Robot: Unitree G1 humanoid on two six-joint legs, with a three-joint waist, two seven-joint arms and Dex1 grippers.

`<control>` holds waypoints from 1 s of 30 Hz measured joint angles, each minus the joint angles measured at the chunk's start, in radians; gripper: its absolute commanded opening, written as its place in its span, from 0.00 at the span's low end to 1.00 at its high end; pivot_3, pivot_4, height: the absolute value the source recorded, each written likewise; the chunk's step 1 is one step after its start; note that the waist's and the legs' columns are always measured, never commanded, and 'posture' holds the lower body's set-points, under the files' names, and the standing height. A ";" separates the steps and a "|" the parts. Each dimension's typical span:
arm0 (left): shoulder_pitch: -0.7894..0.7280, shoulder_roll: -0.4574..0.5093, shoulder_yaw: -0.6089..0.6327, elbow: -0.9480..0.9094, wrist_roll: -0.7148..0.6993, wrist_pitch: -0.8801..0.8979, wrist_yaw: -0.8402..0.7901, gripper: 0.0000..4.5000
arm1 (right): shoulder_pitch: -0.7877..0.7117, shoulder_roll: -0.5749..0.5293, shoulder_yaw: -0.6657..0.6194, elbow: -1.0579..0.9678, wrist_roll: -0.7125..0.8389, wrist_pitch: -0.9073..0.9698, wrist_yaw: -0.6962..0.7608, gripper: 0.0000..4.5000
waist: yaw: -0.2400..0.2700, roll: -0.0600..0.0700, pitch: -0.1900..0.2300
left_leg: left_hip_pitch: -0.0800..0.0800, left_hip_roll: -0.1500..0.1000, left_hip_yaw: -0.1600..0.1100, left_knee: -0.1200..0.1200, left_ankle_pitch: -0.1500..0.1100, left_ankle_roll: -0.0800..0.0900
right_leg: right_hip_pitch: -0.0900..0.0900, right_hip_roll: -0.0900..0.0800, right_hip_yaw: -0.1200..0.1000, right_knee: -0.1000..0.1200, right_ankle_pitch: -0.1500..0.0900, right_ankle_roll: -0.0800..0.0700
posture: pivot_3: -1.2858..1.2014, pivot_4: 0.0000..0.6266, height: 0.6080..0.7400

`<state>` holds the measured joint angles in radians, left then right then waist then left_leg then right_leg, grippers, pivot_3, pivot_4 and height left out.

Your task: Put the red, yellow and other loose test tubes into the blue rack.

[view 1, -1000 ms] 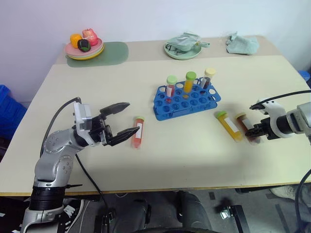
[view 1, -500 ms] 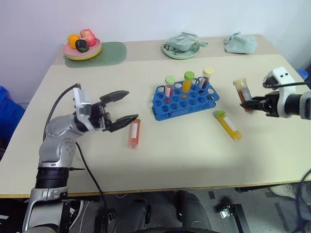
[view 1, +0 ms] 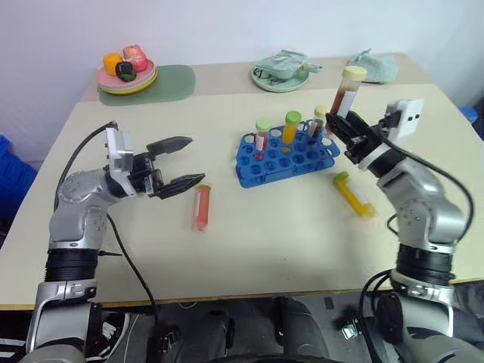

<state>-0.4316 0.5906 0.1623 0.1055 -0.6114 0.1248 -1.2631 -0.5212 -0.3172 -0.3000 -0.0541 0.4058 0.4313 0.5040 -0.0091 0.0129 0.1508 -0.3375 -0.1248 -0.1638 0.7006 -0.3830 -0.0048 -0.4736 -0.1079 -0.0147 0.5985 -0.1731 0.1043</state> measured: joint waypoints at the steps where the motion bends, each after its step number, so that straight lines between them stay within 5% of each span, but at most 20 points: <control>1: 0.011 0.007 0.011 -0.015 -0.008 0.010 0.004 1.00 | -0.004 0.013 0.013 0.043 -0.024 -0.055 -0.012 0.19 | -0.005 0.000 0.000 | 0.000 0.000 0.000 0.000 0.000 0.000 | 0.000 0.000 0.000 0.000 0.000 0.000 | 0.52 0.24 1.00; 12: 0.112 0.061 0.062 -0.158 -0.035 0.069 0.049 1.00 | -0.079 0.048 0.065 0.464 -0.169 -0.469 -0.079 0.19 | -0.013 0.000 0.000 | 0.001 0.001 0.002 -0.001 0.000 0.000 | -0.001 0.002 0.003 0.000 0.000 0.000 | 0.52 0.24 1.00; 30: 0.103 0.077 0.062 -0.166 -0.051 0.103 0.059 1.00 | -0.077 0.058 0.106 0.582 -0.205 -0.627 -0.093 0.19 | -0.014 0.001 0.000 | 0.001 0.002 0.003 -0.001 0.000 0.000 | -0.001 0.003 0.004 0.000 0.000 -0.001 | 0.52 0.24 1.00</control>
<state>-0.3290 0.6671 0.2245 -0.0606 -0.6628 0.2281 -1.2042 -0.5980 -0.2590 -0.1937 0.5280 0.2012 -0.1958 0.4105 -0.0227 0.0135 0.1508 -0.3365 -0.1231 -0.1611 0.6995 -0.3830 -0.0050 -0.4750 -0.1047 -0.0104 0.5989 -0.1729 0.1038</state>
